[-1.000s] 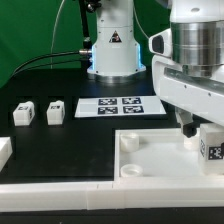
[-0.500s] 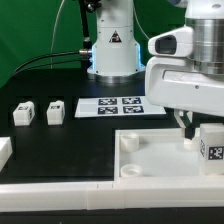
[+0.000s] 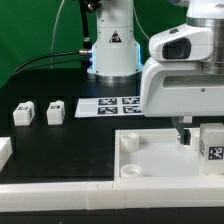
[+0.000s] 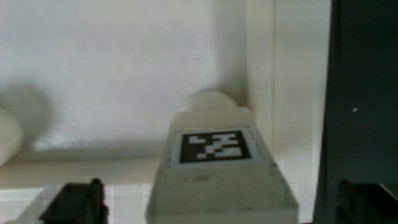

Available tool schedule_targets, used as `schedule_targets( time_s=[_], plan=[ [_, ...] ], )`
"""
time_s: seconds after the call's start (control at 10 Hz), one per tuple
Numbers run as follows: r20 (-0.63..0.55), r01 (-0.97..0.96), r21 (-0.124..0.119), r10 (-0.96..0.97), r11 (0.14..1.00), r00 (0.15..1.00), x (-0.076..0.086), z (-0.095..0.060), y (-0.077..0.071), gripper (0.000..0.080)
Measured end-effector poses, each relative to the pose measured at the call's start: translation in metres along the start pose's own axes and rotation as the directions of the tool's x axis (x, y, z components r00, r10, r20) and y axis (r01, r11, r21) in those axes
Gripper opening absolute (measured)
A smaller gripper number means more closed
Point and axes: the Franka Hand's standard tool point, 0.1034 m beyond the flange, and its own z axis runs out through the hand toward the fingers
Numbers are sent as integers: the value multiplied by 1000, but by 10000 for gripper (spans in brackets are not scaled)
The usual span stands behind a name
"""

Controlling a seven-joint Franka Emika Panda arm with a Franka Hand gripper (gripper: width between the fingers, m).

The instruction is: Assemble one leg

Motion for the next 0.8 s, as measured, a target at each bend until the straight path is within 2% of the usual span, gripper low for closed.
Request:
schedule_targets(
  time_s=[0.2, 0.4, 0.5, 0.6, 0.8],
  plan=[
    [0, 30, 0, -30, 1000, 1000, 0, 0, 0, 649],
    [1, 30, 0, -30, 1000, 1000, 0, 0, 0, 394],
    [1, 30, 0, -30, 1000, 1000, 0, 0, 0, 394],
    [1, 30, 0, -30, 1000, 1000, 0, 0, 0, 290],
    [1, 20, 1, -20, 1000, 1000, 0, 0, 0, 290]
  ],
)
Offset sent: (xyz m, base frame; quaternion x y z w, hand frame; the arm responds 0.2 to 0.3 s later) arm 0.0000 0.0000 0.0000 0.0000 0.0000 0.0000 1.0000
